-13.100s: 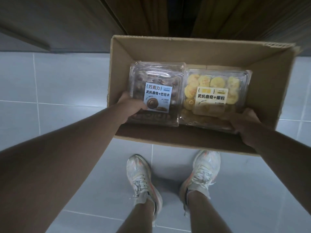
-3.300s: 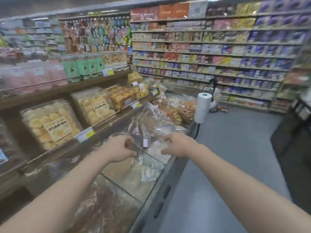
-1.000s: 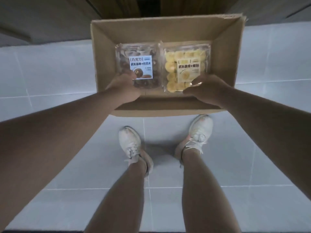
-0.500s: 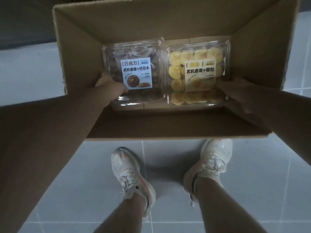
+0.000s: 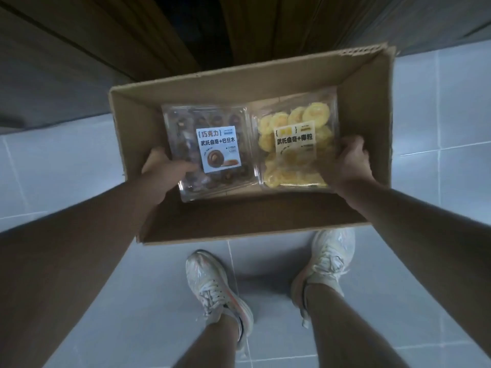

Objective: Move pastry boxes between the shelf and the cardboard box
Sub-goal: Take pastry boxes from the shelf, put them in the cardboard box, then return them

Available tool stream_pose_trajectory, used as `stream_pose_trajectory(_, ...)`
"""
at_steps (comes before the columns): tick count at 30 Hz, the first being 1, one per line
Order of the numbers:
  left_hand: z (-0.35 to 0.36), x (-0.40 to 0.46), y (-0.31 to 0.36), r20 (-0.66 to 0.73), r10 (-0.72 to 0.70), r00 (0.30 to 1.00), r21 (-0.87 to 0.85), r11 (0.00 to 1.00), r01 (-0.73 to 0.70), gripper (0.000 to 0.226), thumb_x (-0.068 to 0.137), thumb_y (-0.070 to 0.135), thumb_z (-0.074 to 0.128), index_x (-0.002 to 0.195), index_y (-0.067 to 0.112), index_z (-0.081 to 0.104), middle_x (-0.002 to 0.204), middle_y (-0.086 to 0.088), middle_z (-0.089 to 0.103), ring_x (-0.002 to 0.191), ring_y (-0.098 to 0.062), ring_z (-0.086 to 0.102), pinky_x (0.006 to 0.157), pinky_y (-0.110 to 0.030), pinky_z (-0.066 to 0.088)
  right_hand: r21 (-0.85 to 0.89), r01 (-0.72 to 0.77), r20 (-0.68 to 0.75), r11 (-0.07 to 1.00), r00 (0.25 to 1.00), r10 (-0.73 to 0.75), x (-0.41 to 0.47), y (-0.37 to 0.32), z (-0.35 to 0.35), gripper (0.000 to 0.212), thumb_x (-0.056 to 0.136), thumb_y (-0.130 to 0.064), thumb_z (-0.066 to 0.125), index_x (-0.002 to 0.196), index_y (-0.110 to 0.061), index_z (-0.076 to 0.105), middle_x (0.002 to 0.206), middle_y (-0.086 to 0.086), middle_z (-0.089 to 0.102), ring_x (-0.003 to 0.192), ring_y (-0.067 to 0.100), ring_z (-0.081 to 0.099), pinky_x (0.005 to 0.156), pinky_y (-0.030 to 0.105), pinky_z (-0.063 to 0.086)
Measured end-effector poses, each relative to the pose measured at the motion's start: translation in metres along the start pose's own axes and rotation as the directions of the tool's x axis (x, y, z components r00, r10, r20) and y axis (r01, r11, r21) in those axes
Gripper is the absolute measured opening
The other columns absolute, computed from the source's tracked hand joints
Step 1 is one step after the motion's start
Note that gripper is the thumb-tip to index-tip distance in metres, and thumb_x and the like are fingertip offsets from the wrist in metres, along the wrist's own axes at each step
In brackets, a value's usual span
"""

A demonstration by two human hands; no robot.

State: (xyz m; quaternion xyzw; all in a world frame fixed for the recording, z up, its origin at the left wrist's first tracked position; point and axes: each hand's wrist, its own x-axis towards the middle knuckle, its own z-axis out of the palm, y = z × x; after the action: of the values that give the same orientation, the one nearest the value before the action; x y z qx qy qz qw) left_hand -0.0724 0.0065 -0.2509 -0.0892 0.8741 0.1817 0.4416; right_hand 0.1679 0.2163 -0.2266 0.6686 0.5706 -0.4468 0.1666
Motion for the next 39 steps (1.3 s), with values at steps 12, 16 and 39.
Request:
stream_pose_trajectory(12,0.06,-0.045,0.044,0.126,0.174,0.977,0.042,0.983,-0.181,0.065,0.083,0.018,0.073,0.13,0.035,0.031,0.118,0.001,0.063,0.096,-0.024,0.07,0.078,-0.042,0.065,-0.232,0.415,0.192,0.88,0.906,-0.377,-0.035,-0.024,0.044,0.095,0.099,-0.038,0.055,0.142,-0.055,-0.027,0.165,0.013,0.001,0.14,0.05,0.036,0.108,0.055,0.04)
stream_pose_trajectory(16,0.056,-0.04,0.036,0.153,0.19,0.97,-0.034,0.982,-0.187,0.062,0.088,0.011,0.072,0.127,0.036,0.032,0.107,0.006,0.068,0.095,-0.02,0.071,0.086,-0.047,0.063,-0.183,0.469,0.183,0.864,0.88,-0.438,-0.033,-0.023,0.052,0.112,0.091,-0.022,0.065,0.153,-0.043,-0.026,0.138,0.028,0.046,0.116,0.046,0.057,0.105,0.053,0.043)
stream_pose_trajectory(39,-0.27,-0.412,0.088,0.212,0.444,0.871,-0.543,0.794,-0.273,0.055,0.089,0.006,0.078,0.132,0.026,0.051,0.116,-0.001,0.078,0.104,-0.025,0.076,0.089,-0.052,0.061,-0.266,0.675,0.285,0.689,0.737,-0.612,-0.416,-0.173,-0.23,0.118,0.085,-0.013,0.064,0.143,-0.066,-0.023,0.145,0.013,0.048,0.117,0.038,0.06,0.097,0.04,0.048)
